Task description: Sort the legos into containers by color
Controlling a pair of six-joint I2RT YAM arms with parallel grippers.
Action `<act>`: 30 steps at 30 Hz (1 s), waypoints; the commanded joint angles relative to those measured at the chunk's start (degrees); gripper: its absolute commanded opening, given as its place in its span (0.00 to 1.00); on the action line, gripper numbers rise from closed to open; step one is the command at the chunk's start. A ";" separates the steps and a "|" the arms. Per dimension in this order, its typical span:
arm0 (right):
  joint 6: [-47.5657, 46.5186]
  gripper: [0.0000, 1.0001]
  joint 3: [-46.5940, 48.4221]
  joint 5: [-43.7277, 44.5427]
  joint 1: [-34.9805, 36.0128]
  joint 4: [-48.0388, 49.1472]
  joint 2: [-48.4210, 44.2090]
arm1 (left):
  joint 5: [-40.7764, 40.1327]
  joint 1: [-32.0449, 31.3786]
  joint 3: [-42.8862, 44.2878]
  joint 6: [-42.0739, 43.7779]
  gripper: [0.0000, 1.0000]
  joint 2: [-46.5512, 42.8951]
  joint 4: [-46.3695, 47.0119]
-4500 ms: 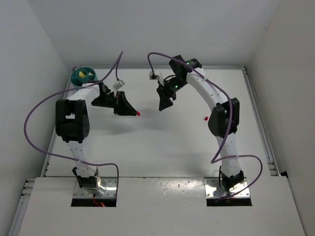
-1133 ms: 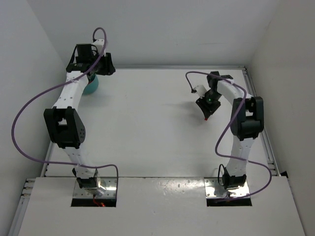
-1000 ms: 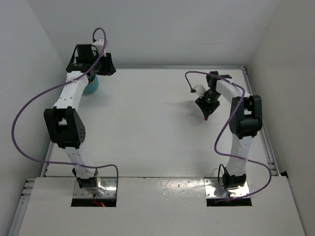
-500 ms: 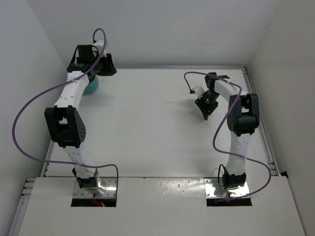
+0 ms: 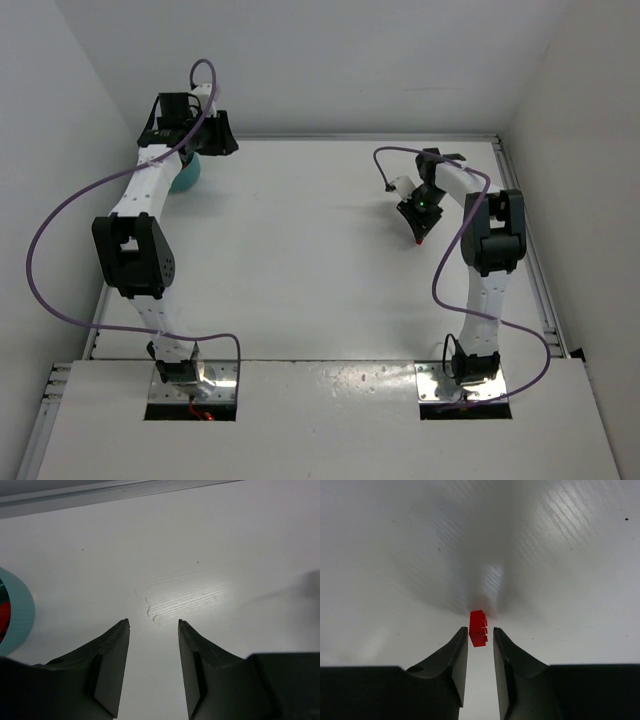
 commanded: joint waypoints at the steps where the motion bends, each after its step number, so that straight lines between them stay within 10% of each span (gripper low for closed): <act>1: -0.52 0.27 0.36 -0.01 0.28 0.45 -0.61 | 2.18 0.31 0.66 -1.12 0.49 0.41 1.26; 13: -0.52 0.08 0.88 -2.37 0.28 -1.92 -0.61 | 11.12 1.36 -5.58 -5.68 0.49 -0.64 4.85; 21: 3.34 0.00 17.59 -34.31 2.56 -10.53 -2.09 | 35.55 1.28 -20.50 -20.25 0.51 -2.67 21.61; 30: 6.42 0.00 24.97 -52.11 7.57 -10.54 -0.88 | 44.63 -4.86 -22.64 -22.92 0.47 -2.67 27.53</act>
